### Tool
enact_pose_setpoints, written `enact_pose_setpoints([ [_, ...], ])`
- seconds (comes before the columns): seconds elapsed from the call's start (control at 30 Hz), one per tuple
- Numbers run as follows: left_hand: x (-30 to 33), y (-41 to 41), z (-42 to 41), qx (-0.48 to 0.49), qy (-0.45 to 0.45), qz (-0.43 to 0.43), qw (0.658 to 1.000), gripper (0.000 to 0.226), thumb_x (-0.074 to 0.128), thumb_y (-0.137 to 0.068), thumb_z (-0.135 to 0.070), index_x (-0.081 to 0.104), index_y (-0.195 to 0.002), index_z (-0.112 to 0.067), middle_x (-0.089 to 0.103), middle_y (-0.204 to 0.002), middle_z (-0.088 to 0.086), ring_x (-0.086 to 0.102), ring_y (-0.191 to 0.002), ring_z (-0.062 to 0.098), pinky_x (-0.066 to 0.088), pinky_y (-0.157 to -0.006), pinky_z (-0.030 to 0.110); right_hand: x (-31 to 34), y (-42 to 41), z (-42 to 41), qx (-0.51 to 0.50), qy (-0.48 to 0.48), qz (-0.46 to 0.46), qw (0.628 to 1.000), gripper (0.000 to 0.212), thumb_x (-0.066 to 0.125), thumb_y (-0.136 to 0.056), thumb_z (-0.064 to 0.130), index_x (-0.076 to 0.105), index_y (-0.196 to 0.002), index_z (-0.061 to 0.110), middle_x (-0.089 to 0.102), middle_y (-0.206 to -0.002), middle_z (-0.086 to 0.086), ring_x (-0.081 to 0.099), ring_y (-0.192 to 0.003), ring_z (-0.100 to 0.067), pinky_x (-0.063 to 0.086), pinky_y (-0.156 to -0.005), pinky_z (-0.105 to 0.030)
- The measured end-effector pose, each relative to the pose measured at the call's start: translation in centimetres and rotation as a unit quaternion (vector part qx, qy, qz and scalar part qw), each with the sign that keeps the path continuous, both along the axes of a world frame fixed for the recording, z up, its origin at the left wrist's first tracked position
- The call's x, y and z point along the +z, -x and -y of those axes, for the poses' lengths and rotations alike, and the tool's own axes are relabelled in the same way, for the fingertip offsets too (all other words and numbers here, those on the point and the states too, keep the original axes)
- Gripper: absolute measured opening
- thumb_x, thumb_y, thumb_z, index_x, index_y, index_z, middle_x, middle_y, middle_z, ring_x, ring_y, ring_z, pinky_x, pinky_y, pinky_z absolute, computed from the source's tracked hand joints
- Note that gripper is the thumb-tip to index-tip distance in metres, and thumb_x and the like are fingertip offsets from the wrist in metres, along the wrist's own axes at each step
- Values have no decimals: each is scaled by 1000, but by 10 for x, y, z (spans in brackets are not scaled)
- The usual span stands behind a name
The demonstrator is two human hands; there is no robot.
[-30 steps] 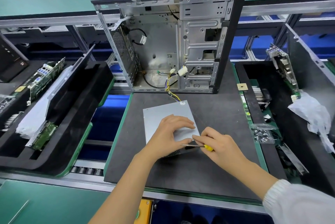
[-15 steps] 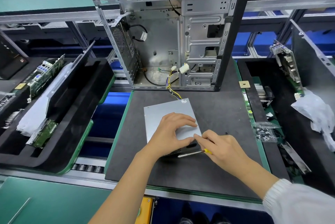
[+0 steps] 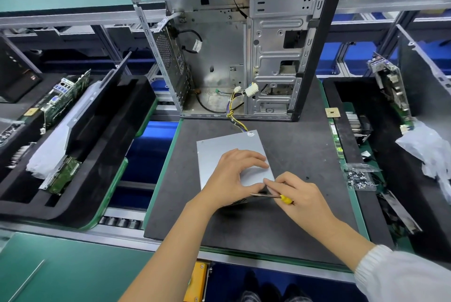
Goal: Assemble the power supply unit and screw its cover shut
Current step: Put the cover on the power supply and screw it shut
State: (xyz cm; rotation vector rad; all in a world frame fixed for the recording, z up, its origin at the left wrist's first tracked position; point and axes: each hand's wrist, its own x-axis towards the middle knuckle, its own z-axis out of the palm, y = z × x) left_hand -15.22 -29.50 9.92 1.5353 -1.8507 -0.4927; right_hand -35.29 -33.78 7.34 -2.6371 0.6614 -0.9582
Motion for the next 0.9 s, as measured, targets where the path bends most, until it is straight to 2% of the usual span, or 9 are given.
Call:
enact_pose_setpoints([
  [0.07, 0, 0, 0, 1, -2, -1, 1000, 32, 77, -79, -29, 71, -110, -24, 62, -125, -13, 51, -120, 3, 26, -112, 34, 0, 0, 0, -2, 14, -7, 1000, 26, 73, -77, 3, 72, -103, 6, 58, -78, -3, 48, -54, -15, 44, -42, -23],
  [0.3, 1, 1, 0, 0, -8, 5, 1000, 31, 77, -80, -30, 71, -110, -23, 62, -125, -13, 52, -120, 4, 28, -111, 37, -2, 1, 0, -7, 25, 7, 1000, 27, 75, -77, 4, 72, -104, 6, 58, -78, -2, 47, -55, -12, 41, -46, -16],
  [0.37, 1, 2, 0, 3, -9, 5, 1000, 31, 77, -80, -30, 71, -110, -24, 62, -125, -14, 51, -120, 3, 28, -112, 38, 1, -2, -3, -8, -49, 47, 998, 25, 74, -77, 2, 74, -100, 12, 57, -78, 1, 51, -59, -10, 43, -54, -16],
  [0.47, 1, 3, 1, 9, -11, 5, 1000, 30, 75, -79, -30, 71, -108, -26, 61, -125, -16, 50, -119, 2, 28, -111, 38, 11, -7, -7, -58, -222, 128, 965, 42, 73, -80, 6, 64, -77, 47, 50, -68, 10, 58, -66, -15, 43, -55, -24],
  [0.5, 1, 3, 1, 10, -13, 7, 1000, 30, 75, -79, -30, 71, -108, -27, 61, -125, -16, 50, -119, 2, 28, -111, 38, 12, -8, -7, -73, -278, 139, 948, 41, 72, -81, 9, 63, -72, 49, 48, -66, 9, 58, -66, -14, 42, -54, -25],
  [0.6, 1, 3, 2, 13, -20, 7, 1000, 31, 73, -78, -32, 71, -109, -28, 60, -125, -17, 49, -119, 2, 28, -110, 34, 14, -10, -8, -93, -369, 137, 915, 18, 71, -82, 16, 74, -82, 34, 50, -67, 7, 47, -56, -6, 37, -55, -17],
  [0.67, 1, 3, 2, 11, -22, 7, 1000, 32, 72, -78, -34, 71, -109, -28, 60, -125, -17, 49, -119, 1, 27, -109, 31, 16, -10, -9, -96, -403, 139, 899, 10, 72, -82, 19, 76, -83, 28, 50, -65, 8, 44, -51, -5, 37, -50, -18],
  [0.77, 2, 3, 2, 7, -25, 13, 1000, 31, 73, -79, -33, 70, -110, -28, 60, -126, -17, 49, -120, 2, 27, -109, 31, 16, -10, -8, -105, -440, 153, 879, 9, 71, -82, 21, 76, -81, 29, 46, -62, 5, 42, -50, -9, 36, -48, -23],
  [0.9, 4, 3, -1, 4, -41, -15, 999, 29, 76, -82, -23, 71, -111, -23, 61, -125, -13, 51, -119, 4, 30, -109, 30, 16, -9, -9, -107, -448, 147, 875, 8, 71, -83, 22, 75, -80, 28, 47, -57, 9, 43, -50, -4, 34, -50, -14],
])
